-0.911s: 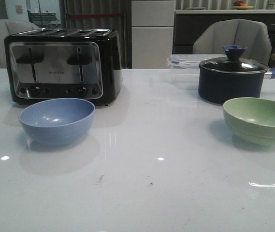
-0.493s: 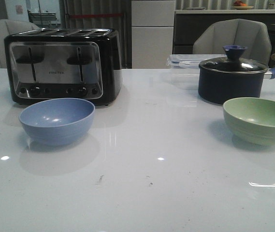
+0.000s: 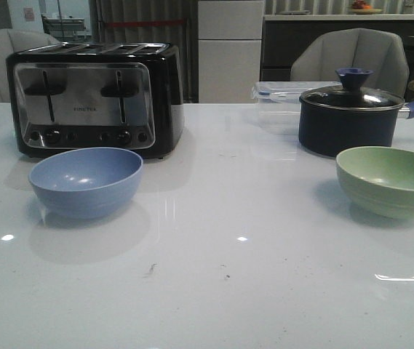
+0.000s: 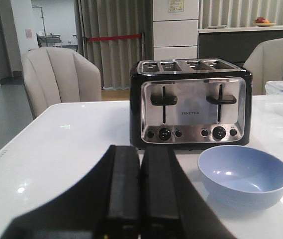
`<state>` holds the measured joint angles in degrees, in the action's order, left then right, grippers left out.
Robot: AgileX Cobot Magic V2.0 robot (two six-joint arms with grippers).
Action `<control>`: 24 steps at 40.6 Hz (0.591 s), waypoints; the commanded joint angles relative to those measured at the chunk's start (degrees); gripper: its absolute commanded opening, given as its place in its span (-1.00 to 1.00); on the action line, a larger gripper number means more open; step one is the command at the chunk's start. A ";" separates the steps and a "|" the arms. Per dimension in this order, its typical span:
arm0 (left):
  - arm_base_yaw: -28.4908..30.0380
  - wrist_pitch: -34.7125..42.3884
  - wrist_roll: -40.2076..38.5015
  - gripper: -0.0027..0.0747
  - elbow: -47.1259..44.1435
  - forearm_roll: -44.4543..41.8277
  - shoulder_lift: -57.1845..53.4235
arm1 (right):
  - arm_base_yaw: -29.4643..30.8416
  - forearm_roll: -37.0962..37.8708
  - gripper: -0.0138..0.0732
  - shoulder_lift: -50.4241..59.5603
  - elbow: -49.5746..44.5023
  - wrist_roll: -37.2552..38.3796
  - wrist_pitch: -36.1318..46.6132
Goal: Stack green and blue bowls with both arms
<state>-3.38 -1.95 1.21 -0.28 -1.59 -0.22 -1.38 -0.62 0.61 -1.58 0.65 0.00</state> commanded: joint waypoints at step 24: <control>-0.39 -14.88 -0.65 -0.69 33.59 0.26 12.97 | 0.05 0.95 -0.55 -19.32 37.43 -0.09 -22.38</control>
<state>-3.38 -15.81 1.21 27.50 -1.59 8.68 -1.38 -0.58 -13.77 30.61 0.65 -21.80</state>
